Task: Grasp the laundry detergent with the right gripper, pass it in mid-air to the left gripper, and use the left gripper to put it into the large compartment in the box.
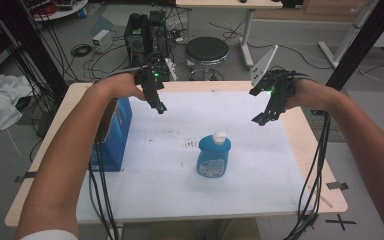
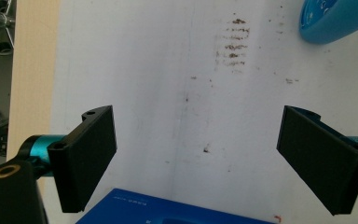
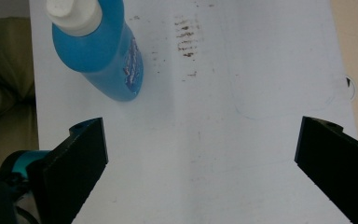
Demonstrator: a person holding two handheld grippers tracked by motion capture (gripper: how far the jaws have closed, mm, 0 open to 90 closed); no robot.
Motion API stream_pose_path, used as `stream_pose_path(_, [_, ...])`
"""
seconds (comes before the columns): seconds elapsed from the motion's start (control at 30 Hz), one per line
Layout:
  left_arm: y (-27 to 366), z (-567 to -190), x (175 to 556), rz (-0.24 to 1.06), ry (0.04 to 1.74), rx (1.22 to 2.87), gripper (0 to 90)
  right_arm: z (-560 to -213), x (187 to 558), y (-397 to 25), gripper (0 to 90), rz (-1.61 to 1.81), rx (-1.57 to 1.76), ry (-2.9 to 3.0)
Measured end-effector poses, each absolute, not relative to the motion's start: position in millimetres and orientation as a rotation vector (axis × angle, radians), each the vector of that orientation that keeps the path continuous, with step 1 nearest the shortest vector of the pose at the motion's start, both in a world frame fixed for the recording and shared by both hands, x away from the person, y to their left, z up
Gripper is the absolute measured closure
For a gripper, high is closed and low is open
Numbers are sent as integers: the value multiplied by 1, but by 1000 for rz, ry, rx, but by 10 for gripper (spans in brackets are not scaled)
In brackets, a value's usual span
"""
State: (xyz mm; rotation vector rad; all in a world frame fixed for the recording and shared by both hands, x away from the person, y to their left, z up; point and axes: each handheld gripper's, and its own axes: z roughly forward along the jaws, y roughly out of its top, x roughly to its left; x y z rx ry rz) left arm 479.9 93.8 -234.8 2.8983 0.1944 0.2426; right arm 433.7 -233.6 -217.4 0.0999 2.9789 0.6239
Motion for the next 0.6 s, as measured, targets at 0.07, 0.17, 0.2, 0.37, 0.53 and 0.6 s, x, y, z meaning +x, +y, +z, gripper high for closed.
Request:
stream_pose_path(0.07, [93, -234, 479, 248, 187, 2894, 119, -222, 432, -235, 14, 638, 95, 2978])
stream_pose_path(0.17, [93, -233, 478, 245, 181, 2887, 119, -226, 427, -236, 14, 661, 114, 2978])
stream_pose_path(0.2, [93, -233, 478, 247, 184, 2890, 119, -228, 426, -236, 14, 668, 107, 2980])
stream_pose_path(0.37, [94, -234, 475, 245, 186, 2885, 119, -235, 416, -236, 14, 729, 85, 2976])
stream_pose_path(0.53, [94, -235, 473, 250, 173, 2880, 119, -246, 406, -238, 14, 770, 105, 2976])
stream_pose_path(0.6, [93, -236, 473, 248, 169, 2884, 119, -251, 403, -240, 14, 802, 91, 2971])
